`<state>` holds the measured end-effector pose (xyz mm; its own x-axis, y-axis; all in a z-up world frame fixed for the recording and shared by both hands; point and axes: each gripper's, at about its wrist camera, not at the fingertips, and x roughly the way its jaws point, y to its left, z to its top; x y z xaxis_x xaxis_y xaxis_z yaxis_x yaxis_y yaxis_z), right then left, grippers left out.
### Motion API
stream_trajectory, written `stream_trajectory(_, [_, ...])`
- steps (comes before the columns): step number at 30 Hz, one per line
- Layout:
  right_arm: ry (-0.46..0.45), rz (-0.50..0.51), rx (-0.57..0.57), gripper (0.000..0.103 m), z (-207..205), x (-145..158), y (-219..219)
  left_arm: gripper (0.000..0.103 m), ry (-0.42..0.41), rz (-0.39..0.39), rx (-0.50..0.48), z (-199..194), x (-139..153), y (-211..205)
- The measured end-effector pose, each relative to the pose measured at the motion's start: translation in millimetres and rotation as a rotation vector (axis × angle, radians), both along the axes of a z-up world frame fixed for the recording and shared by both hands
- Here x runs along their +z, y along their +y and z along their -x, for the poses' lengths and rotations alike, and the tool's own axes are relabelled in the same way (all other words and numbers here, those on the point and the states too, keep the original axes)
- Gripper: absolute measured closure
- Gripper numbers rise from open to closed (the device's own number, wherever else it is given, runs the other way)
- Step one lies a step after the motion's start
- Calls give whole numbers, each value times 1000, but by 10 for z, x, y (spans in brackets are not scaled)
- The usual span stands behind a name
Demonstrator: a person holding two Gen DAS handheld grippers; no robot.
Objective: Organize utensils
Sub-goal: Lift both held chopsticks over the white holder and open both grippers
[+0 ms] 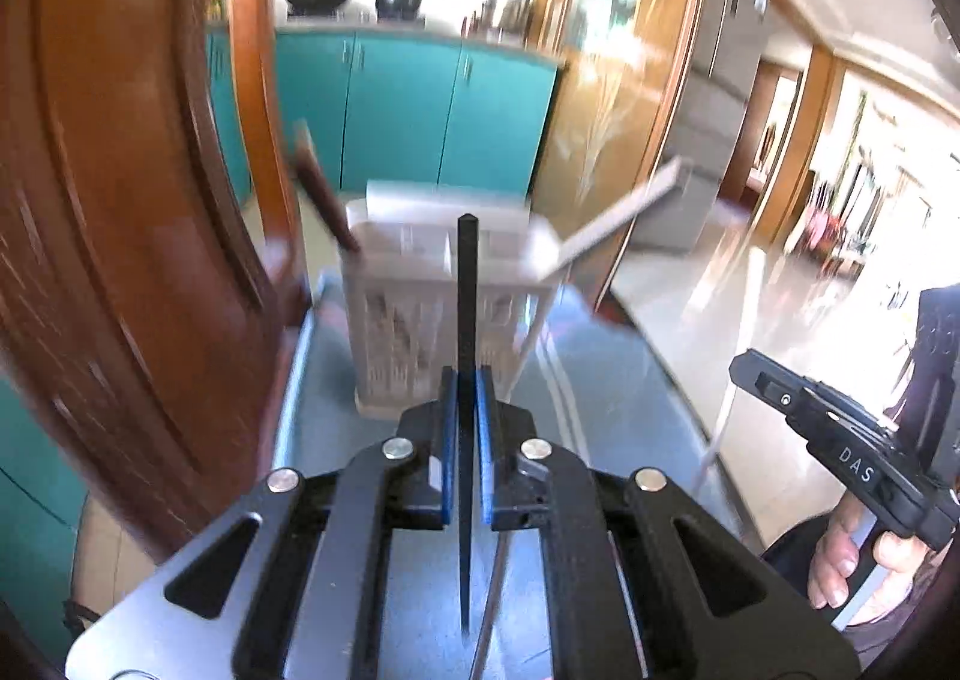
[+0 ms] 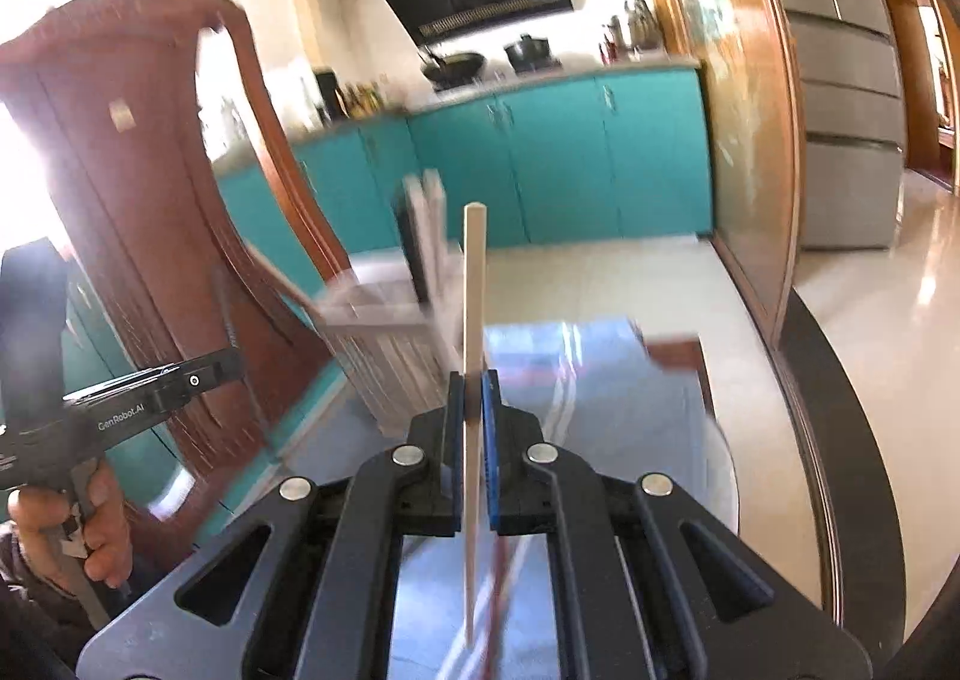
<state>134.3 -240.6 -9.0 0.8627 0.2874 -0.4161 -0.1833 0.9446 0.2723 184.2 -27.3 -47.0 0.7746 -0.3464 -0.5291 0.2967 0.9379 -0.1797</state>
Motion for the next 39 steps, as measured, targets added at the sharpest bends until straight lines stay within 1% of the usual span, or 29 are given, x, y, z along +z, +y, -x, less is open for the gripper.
stream_trajectory(5, [-137,-41,58,97,-153,694,-11,96,-135,57,21,10,711,191])
stream_trajectory(6, [-166,-69,72,97,-207,845,-19,96,-167,79,38,-32,892,249])
stream_trajectory(8, [-231,-125,95,97,-317,1086,-26,96,-198,105,62,-102,1073,325])
stream_trajectory(10, [-270,-141,73,97,-429,1213,7,96,-239,140,112,-223,1262,396])
stream_trajectory(12, [-296,-155,50,97,-569,1255,23,96,-259,159,157,-373,1337,430])
stream_trajectory(14, [-298,-140,19,97,-702,1224,69,96,-262,171,185,-481,1320,462])
stream_trajectory(15, [-303,-110,-4,97,-754,1168,119,96,-260,166,206,-554,1261,458])
stream_trajectory(17, [-308,-44,-38,97,-830,1051,190,96,-237,148,233,-643,1148,411])
stream_trajectory(18, [-303,-11,-47,97,-873,981,240,96,-215,145,234,-731,1081,388])
stream_trajectory(19, [-297,2,-52,97,-902,934,257,96,-196,144,230,-789,1028,361])
stream_trajectory(20, [-292,1,-48,97,-929,894,260,96,-181,140,226,-845,982,340])
stream_trajectory(24, [-267,-12,-30,97,-1035,772,235,96,-145,83,232,-956,815,180])
stream_trajectory(31, [-221,-31,-6,97,-1062,656,258,96,-81,40,187,-1080,576,-62])
stream_trajectory(35, [-228,11,1,97,-959,610,334,96,-93,15,175,-1029,513,-128])
stream_trajectory(39, [-235,29,13,97,-886,605,367,96,-118,-6,189,-930,486,-112])
